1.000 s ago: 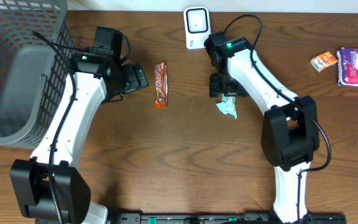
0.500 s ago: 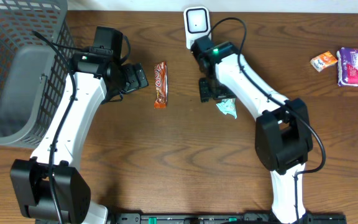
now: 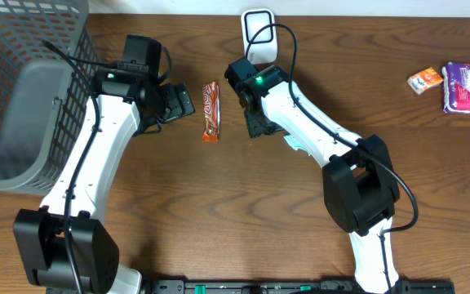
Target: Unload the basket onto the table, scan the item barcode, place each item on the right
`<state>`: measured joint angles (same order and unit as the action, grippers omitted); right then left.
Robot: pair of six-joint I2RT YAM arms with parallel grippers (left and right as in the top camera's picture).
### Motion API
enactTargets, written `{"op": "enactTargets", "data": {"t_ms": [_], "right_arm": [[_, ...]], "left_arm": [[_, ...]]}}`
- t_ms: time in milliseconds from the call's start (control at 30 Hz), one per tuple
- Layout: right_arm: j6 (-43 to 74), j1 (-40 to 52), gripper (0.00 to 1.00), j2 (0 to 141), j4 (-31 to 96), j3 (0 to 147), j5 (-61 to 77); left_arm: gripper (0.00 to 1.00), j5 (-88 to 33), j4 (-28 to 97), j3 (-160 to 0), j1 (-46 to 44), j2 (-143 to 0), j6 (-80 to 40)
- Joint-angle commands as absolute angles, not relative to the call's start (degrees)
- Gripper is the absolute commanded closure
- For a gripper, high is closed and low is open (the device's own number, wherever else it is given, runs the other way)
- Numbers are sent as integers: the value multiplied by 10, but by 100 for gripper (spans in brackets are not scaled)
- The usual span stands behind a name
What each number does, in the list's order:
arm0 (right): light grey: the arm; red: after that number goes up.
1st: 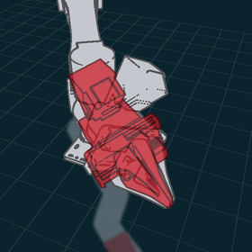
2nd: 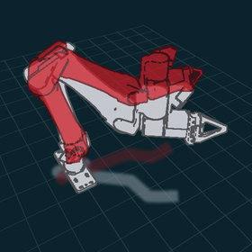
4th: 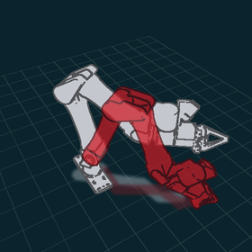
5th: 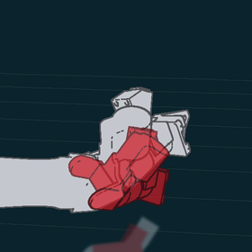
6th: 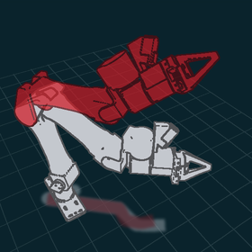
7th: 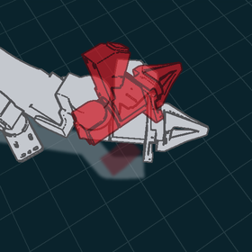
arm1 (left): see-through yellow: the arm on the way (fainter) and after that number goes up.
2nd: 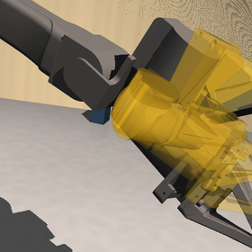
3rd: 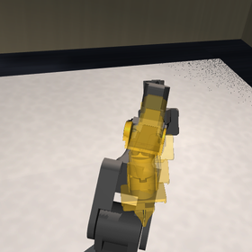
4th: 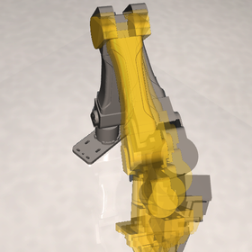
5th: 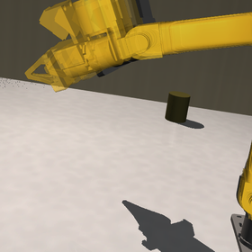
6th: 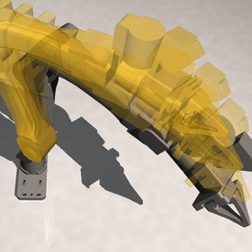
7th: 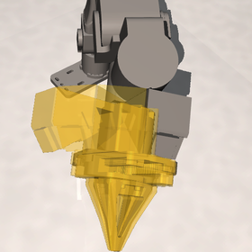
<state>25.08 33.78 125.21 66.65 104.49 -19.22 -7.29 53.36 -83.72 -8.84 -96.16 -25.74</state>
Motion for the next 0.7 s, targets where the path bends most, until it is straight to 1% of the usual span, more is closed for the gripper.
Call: {"op": "enactTargets", "data": {"t_ms": [0, 167, 267, 333, 567, 667], "right_arm": [[261, 338, 18, 1240, 667, 1044, -211], [261, 339, 7, 1240, 667, 1044, -194], [260, 338, 8, 1240, 667, 1044, -194], [258, 338, 11, 1240, 666, 1044, -194], [258, 338, 27, 1240, 665, 1044, -196], [258, 339, 28, 1240, 666, 1044, -203]], "left_arm": [[2, -66, 535, -842, -88, -962, -258], [2, -66, 535, -842, -88, -962, -258], [2, -66, 535, -842, -88, -962, -258], [2, -66, 535, -842, -88, -962, -258], [2, -66, 535, -842, -88, -962, -258], [2, -66, 535, -842, -88, -962, -258]]}}
